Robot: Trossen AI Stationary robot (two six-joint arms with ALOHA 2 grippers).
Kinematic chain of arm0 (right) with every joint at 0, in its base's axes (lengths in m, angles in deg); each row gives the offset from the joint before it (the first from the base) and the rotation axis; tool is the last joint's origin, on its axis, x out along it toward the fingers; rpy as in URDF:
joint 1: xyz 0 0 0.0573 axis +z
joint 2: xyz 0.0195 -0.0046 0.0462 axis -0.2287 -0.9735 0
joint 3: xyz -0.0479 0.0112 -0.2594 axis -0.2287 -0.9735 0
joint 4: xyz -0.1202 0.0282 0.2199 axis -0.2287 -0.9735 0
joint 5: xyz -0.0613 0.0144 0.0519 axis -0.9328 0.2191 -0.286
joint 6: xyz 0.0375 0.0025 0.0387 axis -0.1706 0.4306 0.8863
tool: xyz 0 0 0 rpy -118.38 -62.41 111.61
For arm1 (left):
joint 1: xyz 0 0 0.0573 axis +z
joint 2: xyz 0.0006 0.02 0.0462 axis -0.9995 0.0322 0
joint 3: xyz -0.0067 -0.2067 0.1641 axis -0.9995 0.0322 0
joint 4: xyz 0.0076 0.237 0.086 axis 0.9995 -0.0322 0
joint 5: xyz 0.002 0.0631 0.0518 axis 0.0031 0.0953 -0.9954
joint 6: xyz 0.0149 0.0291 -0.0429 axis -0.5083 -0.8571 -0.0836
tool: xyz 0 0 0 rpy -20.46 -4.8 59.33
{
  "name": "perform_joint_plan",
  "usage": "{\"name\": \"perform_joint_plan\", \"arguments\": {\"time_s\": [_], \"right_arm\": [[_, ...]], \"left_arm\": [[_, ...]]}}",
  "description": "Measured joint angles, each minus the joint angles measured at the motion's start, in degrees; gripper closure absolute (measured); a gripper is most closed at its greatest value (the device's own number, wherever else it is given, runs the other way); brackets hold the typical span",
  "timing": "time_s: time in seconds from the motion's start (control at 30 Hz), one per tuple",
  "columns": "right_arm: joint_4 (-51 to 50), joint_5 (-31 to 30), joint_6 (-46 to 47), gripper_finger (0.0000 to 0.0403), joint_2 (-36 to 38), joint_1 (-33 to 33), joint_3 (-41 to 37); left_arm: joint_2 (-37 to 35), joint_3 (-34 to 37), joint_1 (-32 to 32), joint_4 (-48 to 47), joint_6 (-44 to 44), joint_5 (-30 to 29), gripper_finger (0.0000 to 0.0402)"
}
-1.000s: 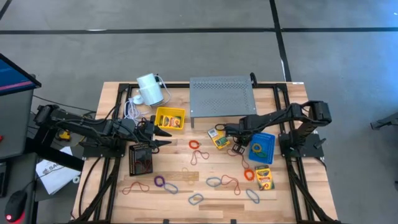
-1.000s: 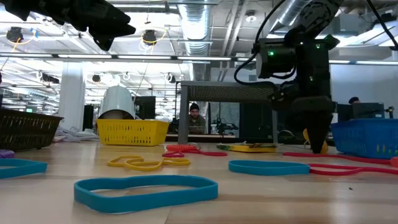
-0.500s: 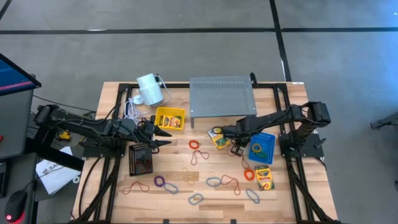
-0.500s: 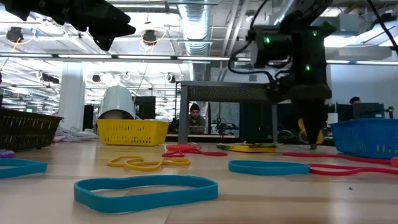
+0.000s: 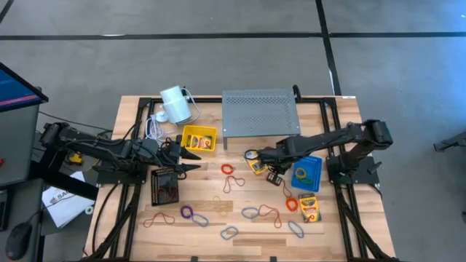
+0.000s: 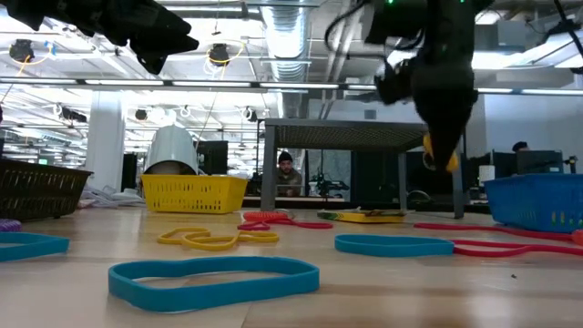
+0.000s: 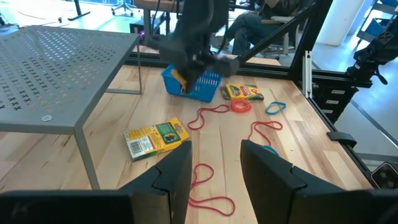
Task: Pick & Place Office Desk Supplies
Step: Put the yellow spring keychain into the blue bin
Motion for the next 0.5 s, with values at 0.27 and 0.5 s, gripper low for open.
{"name": "perform_joint_plan", "arguments": {"time_s": [0.27,0.5], "right_arm": [[-6.14,-3.35,6.8,0.0387,12.67,0.69,0.04],[-15.02,-3.35,17.19,0.0387,20.74,6.16,0.09]], "left_arm": [[0.0,0.0,0.0,0.02,0.0,0.0,0.027],[0.0,0.0,0.02,0.02,0.0,0.0,0.027]]}}
